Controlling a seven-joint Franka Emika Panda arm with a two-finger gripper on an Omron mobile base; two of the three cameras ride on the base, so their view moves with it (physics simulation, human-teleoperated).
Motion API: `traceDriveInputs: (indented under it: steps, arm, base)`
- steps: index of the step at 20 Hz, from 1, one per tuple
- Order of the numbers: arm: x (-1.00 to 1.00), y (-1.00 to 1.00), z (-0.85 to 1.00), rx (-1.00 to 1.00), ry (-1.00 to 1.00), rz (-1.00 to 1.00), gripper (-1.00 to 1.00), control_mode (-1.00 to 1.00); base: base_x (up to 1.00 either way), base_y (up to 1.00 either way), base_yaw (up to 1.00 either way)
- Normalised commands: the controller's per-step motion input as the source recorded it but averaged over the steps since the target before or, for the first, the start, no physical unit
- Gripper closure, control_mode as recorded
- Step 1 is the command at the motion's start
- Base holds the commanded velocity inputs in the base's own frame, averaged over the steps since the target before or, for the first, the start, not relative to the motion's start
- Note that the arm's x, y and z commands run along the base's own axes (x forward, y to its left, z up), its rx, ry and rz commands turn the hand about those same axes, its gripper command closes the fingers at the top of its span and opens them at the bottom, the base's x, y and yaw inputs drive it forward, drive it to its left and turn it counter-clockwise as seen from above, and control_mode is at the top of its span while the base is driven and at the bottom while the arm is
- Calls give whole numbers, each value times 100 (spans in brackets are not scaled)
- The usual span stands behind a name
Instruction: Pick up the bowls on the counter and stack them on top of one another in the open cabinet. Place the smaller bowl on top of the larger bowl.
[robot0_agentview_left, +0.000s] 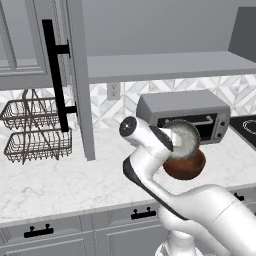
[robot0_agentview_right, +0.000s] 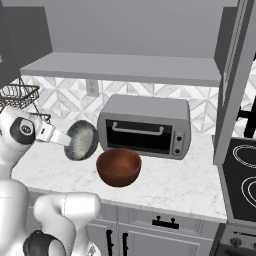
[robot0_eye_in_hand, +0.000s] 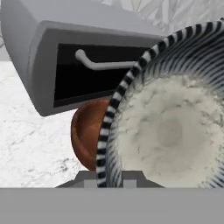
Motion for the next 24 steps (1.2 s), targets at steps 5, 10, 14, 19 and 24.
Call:
traceDriveInputs:
  steps: [5, 10, 14, 19, 24]
  arm:
    - [-1, -72, 51, 37, 36, -1, 100, -100]
    - [6, 0, -14, 3, 2, 0, 100, -100]
    - [48, 0, -16, 3, 14, 2, 100, -100]
    - [49, -1, -11, 0, 15, 3, 100, -100]
    - [10, 0, -51, -7, 13, 8, 100, -100]
  base:
    - [0, 0, 0]
    - [0, 0, 0]
    - [0, 0, 0]
    - [0, 0, 0]
    - [0, 0, 0]
